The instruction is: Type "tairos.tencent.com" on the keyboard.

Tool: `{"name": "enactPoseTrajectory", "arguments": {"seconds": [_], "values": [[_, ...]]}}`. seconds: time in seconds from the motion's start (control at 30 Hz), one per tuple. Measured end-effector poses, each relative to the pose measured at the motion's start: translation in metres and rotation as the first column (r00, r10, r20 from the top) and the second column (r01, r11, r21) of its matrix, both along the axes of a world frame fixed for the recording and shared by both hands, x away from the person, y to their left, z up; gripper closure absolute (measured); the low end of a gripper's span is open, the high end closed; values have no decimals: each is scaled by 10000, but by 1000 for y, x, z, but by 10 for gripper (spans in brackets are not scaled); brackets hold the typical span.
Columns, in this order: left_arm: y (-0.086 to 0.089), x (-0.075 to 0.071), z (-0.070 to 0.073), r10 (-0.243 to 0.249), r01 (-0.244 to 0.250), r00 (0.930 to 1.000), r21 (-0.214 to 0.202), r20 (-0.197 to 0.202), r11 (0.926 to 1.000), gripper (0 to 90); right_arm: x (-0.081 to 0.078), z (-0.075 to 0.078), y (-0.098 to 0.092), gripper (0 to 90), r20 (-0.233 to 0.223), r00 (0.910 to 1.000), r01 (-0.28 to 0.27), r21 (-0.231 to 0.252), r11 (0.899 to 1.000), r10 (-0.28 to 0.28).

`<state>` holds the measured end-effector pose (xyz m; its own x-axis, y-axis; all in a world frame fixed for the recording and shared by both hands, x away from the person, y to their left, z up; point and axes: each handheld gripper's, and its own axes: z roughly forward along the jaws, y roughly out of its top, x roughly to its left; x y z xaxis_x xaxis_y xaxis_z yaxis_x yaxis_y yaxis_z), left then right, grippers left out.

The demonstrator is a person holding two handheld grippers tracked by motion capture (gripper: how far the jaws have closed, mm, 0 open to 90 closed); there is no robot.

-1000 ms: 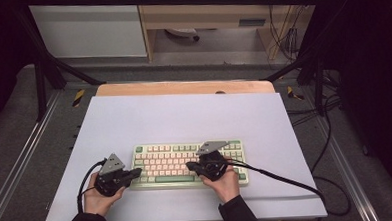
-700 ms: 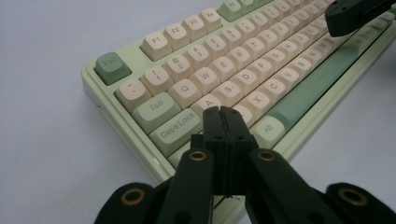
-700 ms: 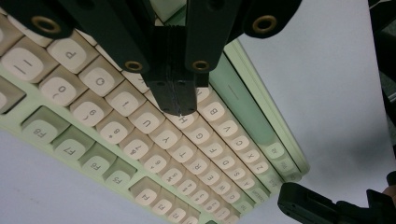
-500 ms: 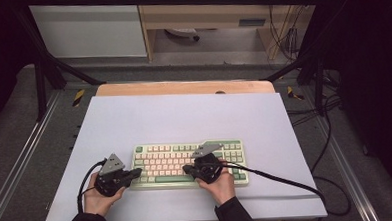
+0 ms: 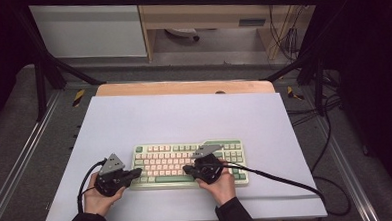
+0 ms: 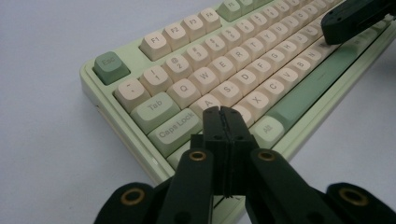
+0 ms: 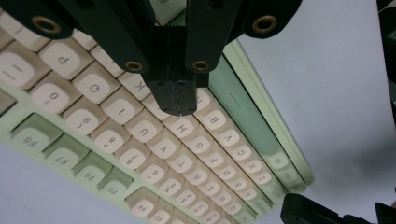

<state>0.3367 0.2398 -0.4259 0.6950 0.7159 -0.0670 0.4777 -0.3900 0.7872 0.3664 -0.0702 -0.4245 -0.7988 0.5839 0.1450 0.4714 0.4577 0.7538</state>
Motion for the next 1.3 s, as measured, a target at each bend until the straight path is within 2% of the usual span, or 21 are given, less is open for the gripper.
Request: {"name": "enactPoseTrajectory", "arguments": {"seconds": [0.17, 0.3, 0.37, 0.53, 0.63, 0.7, 0.83, 0.93, 1.0, 1.07, 1.23, 1.3], "values": [[1, -1, 2, 21, -20, 10000, -39, 38, 10000, 890, 0, 13, -11, 900, 211, 9996, 171, 133, 9998, -174], [2, -1, 5, 25, -24, 10000, -88, 76, 10000, 863, 0, 20, -26, 858, 260, 9988, 405, 218, 9989, -411], [4, -2, 7, 84, -82, 9998, -152, 155, 9999, 836, -1, 23, -37, 807, 233, 9978, 615, 350, 9975, -623], [8, -2, 11, 60, -59, 9998, -80, 173, 10000, 673, -3, 27, -63, 659, 283, 9946, 988, 200, 9949, -994], [12, -2, 11, 177, -178, 9995, 25, 248, 9998, 587, -4, 25, -81, 511, 215, 9921, 1234, 137, 9923, -1236], [15, -1, 11, 201, -202, 9995, 19, 240, 9998, 532, -6, 23, -93, 432, 278, 9875, 1550, 105, 9879, -1553], [20, 1, 8, 372, -379, 9988, 222, 319, 9990, 379, -10, 18, -116, 272, 382, 9823, 1837, -110, 9829, -1832], [24, 2, 5, 498, -507, 9984, 331, 281, 9982, 291, -12, 14, -131, 189, 518, 9761, 2125, -281, 9768, -2109], [28, 3, 3, 529, -533, 9985, 290, 137, 9982, 234, -13, 12, -142, 154, 313, 9730, 2295, -181, 9731, -2288], [32, 2, 1, 571, -573, 9983, 284, 87, 9980, 206, -14, 8, -152, 113, 324, 9704, 2398, -175, 9707, -2392], [43, -3, -6, 644, -643, 9979, 150, -65, 9978, 103, -18, -2, -174, 74, 1, 9704, 2414, -207, 9702, -2414], [46, -4, -8, 645, -644, 9979, 100, -93, 9979, 78, -21, -7, -181, 55, 1, 9700, 2429, -195, 9699, -2429]]}}
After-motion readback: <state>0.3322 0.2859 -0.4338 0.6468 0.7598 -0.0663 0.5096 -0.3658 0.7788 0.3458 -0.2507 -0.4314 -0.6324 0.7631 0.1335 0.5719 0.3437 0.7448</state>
